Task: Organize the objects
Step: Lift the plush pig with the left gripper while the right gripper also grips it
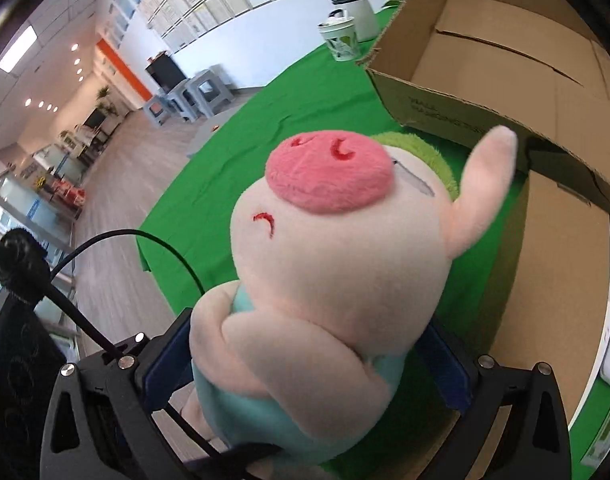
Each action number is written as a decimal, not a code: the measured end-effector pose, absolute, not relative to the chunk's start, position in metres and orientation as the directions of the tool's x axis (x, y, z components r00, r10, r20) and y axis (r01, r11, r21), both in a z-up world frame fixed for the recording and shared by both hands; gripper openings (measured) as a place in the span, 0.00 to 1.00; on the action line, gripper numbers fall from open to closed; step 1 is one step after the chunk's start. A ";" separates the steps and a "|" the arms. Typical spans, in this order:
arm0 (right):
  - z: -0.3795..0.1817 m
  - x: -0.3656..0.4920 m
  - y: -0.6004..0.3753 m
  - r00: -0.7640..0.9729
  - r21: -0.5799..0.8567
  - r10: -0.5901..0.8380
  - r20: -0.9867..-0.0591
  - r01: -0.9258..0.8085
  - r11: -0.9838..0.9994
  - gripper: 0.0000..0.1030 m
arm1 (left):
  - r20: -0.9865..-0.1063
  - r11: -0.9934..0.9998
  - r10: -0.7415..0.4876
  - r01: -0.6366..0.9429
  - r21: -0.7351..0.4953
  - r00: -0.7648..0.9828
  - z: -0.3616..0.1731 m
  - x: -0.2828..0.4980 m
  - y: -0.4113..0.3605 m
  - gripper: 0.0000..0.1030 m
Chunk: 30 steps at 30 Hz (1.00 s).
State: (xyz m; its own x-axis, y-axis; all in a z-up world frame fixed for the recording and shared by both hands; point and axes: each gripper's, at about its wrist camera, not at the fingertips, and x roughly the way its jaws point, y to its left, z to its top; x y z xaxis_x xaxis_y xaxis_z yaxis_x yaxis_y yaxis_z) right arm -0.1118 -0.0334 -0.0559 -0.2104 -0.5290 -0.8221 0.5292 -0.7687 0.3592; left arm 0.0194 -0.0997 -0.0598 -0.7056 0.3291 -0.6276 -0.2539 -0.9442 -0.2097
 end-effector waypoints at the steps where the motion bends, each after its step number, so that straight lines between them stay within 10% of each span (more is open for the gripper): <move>1: -0.056 -0.111 -0.031 -0.217 0.362 -0.527 -0.822 0.516 -0.777 1.00 | -0.628 -0.944 0.329 -0.261 -0.201 -0.705 -0.059 0.019 -0.096 0.50; 20: -0.031 -0.073 0.013 -0.396 0.367 -0.564 -0.724 0.472 -0.802 0.77 | -0.581 -0.966 0.190 -0.256 0.034 -0.792 -0.033 0.023 -0.053 0.47; 30: 0.095 -0.068 0.028 -0.604 0.225 -0.580 -0.548 0.561 -0.797 0.73 | -0.300 -0.973 0.167 -0.206 0.105 -0.939 0.055 -0.020 -0.054 0.47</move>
State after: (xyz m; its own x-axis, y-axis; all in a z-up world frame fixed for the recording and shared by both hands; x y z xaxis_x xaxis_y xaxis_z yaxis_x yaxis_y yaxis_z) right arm -0.0676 0.0280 0.0954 -0.6036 -0.5795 -0.5475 0.5606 -0.7968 0.2253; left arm -0.0198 -0.0538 0.0550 -0.9394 0.1666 -0.2997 -0.2061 -0.9729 0.1050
